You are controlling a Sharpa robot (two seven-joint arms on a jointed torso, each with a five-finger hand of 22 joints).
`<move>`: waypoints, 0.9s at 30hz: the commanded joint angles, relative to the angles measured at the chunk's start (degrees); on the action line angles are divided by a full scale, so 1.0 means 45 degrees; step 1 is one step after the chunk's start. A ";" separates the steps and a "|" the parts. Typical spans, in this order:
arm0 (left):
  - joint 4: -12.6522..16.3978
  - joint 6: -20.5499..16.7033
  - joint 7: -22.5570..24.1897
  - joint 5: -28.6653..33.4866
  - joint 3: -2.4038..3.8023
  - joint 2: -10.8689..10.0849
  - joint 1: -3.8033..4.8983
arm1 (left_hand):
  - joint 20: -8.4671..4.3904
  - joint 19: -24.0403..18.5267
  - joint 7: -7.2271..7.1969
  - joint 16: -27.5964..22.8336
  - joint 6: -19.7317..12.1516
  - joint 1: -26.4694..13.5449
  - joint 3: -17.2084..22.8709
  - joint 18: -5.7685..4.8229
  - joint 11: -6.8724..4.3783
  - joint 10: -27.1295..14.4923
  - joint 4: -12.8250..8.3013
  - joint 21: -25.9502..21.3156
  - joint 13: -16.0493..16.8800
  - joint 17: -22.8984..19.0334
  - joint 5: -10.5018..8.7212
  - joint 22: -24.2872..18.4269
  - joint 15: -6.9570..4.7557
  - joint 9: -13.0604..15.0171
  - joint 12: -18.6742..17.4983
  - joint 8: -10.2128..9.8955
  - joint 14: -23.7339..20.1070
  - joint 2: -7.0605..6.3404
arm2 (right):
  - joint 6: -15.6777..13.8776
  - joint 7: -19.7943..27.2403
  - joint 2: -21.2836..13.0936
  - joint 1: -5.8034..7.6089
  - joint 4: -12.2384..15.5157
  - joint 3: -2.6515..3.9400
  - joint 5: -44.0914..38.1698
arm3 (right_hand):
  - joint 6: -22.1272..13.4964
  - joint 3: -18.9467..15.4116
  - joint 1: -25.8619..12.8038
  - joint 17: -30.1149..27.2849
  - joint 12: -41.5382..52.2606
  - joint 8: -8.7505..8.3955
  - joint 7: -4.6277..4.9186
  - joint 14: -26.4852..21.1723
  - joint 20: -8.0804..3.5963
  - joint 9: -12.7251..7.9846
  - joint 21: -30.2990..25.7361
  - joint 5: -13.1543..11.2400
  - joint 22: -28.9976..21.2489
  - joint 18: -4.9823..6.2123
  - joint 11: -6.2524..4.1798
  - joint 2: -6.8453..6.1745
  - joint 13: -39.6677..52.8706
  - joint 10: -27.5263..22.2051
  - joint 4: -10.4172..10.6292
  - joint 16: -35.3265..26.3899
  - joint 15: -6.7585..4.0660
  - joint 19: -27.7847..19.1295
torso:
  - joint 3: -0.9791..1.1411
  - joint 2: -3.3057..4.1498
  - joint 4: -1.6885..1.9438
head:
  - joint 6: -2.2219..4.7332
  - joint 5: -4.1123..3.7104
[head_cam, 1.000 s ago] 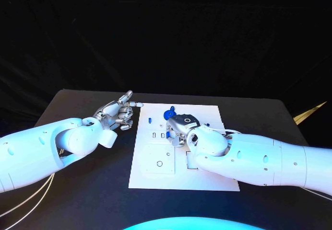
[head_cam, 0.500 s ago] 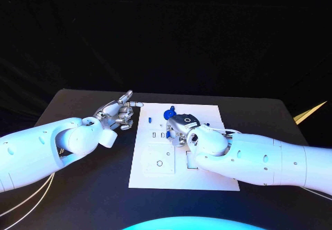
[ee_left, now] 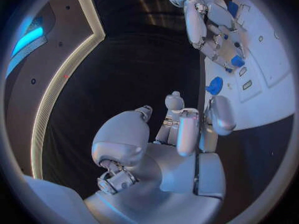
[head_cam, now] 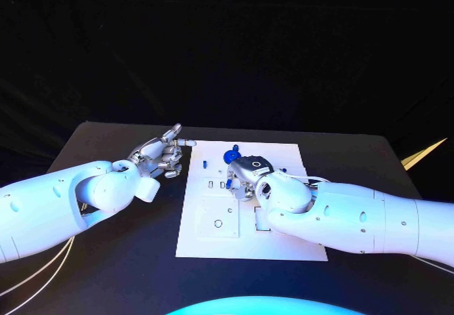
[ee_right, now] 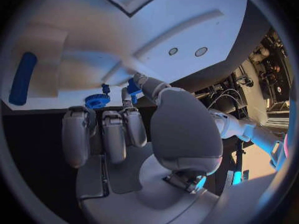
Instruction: Assemble the parts on the task board
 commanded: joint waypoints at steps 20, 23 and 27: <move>-0.0050 -0.0097 -0.0061 -0.0560 0.0010 0.0053 0.0017 | -0.0009 0.0022 0.0137 -0.0186 -0.0090 0.0839 -0.0675 0.0087 0.0025 -0.0323 -0.0089 -0.0163 -0.0235 0.1684 0.0210 -0.0151 0.0138 -0.0005 -0.0160 -0.0301 0.0525 -0.0438 | -0.0171 -0.0006 -0.0179 -0.0008 0.0123 -0.0002 -0.0107 | -0.0954 -0.0779 -0.0386 0.2998 -0.0925 -0.0490 0.0200 0.1134 0.0150 -0.0124 -0.0837 0.0139 0.2504 0.0067 0.0218 -0.0141 0.0893 -0.0867 0.0309 -0.0158 0.0159 0.0401 | 0.0005 -0.0014 0.0003 | 0.0020 -0.0025; -0.0063 -0.0262 -0.0187 -0.1382 0.0010 0.0087 0.0016 | -0.0008 -0.0039 0.0129 -0.0209 -0.0277 0.1838 -0.0871 0.0109 0.0021 -0.0498 -0.0462 -0.0222 -0.0418 0.1625 0.0215 -0.0260 0.0137 -0.0037 -0.0271 -0.0404 0.0497 -0.1050 | -0.0279 0.0011 -0.0398 -0.0004 0.0342 0.0000 -0.0145 | -0.1916 -0.2234 0.0294 0.2483 -0.1567 -0.1006 0.0479 0.0974 0.0335 -0.0383 -0.1900 0.0221 0.2110 0.0249 0.0464 -0.0085 0.0299 -0.1536 0.0686 -0.0528 0.0367 0.0063 | 0.0006 -0.0021 -0.0012 | 0.0027 -0.0020; -0.0025 -0.0353 -0.0494 -0.2816 0.0012 0.0141 0.0018 | -0.0032 -0.0385 0.0071 -0.0380 -0.0320 0.2801 -0.1006 0.0216 -0.0020 -0.1071 -0.0827 -0.0523 -0.1127 0.1247 0.0207 -0.0800 0.0097 0.0084 -0.0712 -0.0115 0.0319 -0.1610 | -0.0662 0.0189 -0.0799 0.0037 0.0745 0.0011 -0.0170 | -0.2050 -0.3494 0.1349 0.2174 -0.1800 -0.1034 0.0517 0.0878 0.0410 -0.0517 -0.2795 0.0241 0.1771 0.0404 0.0510 0.0043 -0.0054 -0.1841 0.1698 -0.0771 0.0412 -0.0159 | 0.0004 -0.0044 -0.0018 | 0.0084 -0.0050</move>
